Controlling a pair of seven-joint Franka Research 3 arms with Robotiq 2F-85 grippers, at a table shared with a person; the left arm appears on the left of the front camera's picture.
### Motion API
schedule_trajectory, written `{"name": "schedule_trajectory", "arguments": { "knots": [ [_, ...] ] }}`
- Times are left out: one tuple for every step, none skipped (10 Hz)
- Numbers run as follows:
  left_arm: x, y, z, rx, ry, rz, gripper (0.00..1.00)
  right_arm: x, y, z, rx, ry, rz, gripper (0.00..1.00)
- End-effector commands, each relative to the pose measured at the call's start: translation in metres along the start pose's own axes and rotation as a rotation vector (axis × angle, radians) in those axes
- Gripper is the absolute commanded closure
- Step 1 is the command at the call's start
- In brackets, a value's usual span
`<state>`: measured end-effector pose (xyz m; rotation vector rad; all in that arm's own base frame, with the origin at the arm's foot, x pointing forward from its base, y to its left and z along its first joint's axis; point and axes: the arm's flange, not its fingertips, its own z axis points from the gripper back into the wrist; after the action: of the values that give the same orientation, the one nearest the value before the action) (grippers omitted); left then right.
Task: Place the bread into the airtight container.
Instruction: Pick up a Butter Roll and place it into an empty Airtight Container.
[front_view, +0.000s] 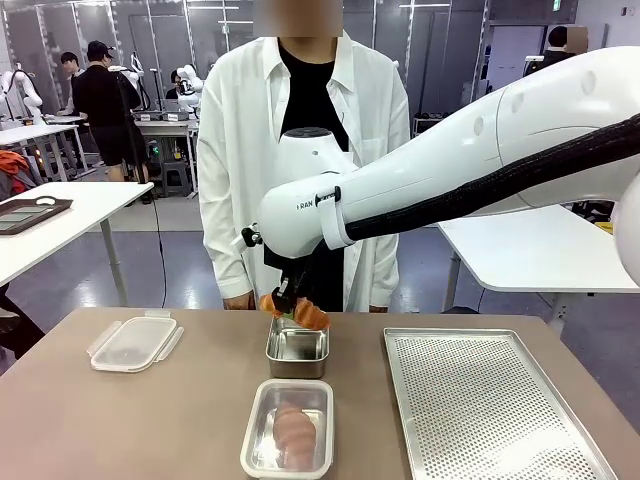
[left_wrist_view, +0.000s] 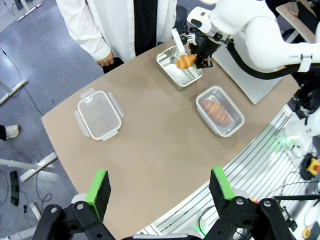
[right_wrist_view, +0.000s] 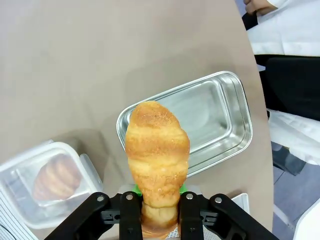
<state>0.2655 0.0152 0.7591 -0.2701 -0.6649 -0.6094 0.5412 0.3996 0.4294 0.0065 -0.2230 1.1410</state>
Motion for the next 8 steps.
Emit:
{"name": "schedule_trajectory", "arguments": {
  "knots": [
    [0.001, 0.000, 0.001, -0.006, 0.000, -0.016, 0.00, 0.001, -0.008, -0.016, -0.056, 0.026, -0.199, 0.79],
    [0.001, 0.000, 0.001, -0.006, 0.000, -0.016, 0.00, 0.001, -0.011, -0.021, -0.073, 0.035, -0.321, 0.79],
    [0.001, 0.000, 0.001, -0.006, 0.000, -0.016, 0.00, 0.002, -0.014, -0.023, -0.066, 0.004, -0.456, 0.79],
    [0.001, 0.000, 0.001, -0.006, 0.000, -0.016, 0.00, 0.002, -0.020, -0.030, -0.078, 0.003, -0.600, 0.79],
    [0.001, 0.000, 0.001, -0.006, 0.000, -0.016, 0.00, 0.003, -0.025, -0.036, -0.087, 0.013, -0.713, 0.79],
    [0.001, 0.000, 0.001, -0.006, 0.000, -0.016, 0.00, 0.005, -0.030, -0.042, -0.088, -0.006, -0.803, 0.79],
    [0.001, 0.000, 0.001, -0.006, 0.000, -0.016, 0.00, 0.007, -0.036, -0.046, -0.089, 0.014, -0.914, 0.79],
    [0.001, 0.000, 0.001, -0.006, 0.000, -0.016, 0.00, 0.009, -0.042, -0.052, -0.084, 0.003, -0.977, 0.79]
  ]
}}
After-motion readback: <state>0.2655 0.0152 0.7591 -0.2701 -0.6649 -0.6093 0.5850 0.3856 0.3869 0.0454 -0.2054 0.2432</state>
